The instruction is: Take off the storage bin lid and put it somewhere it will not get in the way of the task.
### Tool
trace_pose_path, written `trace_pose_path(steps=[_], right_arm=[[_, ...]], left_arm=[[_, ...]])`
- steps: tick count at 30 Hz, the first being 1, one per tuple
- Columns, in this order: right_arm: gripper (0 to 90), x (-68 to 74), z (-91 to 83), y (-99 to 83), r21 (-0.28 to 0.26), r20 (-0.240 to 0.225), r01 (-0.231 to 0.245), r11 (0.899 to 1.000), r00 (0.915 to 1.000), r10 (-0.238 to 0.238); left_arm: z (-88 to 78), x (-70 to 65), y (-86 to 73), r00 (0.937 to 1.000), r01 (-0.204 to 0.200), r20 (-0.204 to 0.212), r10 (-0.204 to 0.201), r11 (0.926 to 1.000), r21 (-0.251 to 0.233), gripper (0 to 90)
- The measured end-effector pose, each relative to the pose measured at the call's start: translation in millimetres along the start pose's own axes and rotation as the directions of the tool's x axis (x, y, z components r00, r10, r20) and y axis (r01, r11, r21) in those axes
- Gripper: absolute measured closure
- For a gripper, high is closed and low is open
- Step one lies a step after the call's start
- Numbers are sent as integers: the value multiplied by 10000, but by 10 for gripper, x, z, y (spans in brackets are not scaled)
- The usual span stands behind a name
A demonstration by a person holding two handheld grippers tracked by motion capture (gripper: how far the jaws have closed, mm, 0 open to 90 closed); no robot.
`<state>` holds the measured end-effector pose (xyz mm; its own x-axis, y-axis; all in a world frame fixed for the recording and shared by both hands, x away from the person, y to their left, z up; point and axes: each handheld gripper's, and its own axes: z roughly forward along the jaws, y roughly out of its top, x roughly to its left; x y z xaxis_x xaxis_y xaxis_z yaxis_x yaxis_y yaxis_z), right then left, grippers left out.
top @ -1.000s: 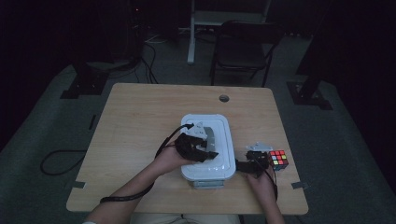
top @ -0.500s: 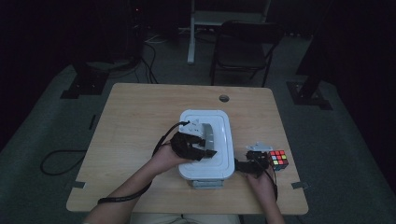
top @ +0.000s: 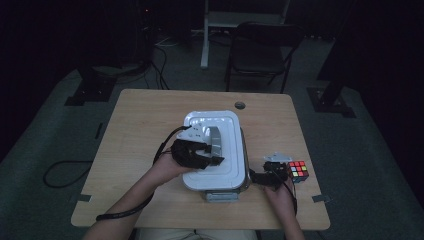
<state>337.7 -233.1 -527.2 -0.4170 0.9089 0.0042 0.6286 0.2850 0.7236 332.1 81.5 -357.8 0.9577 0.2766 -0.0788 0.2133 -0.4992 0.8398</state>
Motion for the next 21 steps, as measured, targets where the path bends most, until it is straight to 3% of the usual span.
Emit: trace_pose_path(steps=[7,13,21], right_arm=[[128,0,0,0,2,-1,-3,10000,10000,3],[128,1,0,0,0,0,-5,10000,10000,5],[128,0,-1,0,10,0,0,10000,10000,0]], left_arm=[[-151,30,-40,9996,-50,-271,52,10000,67,612],[-268,66,-106,9991,-357,-249,357,9994,17,612],[-420,119,-191,9984,-317,-470,322,9994,112,612]])
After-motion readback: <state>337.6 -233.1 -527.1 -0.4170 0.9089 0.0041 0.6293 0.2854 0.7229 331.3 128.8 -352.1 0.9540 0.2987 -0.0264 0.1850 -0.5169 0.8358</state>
